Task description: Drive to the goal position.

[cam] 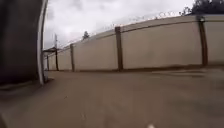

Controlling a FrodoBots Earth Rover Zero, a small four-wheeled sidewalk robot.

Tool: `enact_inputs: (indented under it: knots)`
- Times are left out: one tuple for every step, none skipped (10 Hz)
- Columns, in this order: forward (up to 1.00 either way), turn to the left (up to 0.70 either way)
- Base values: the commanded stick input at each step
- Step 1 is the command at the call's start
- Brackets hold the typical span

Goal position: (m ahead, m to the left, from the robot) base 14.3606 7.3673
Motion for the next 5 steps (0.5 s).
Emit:
enact_inputs:
  knots:
    - [0.7, 0.01]
    - [0.7, 0.0]
    - [0.7, 0.0]
    - [0.7, 0.0]
    - [0.7, 0.0]
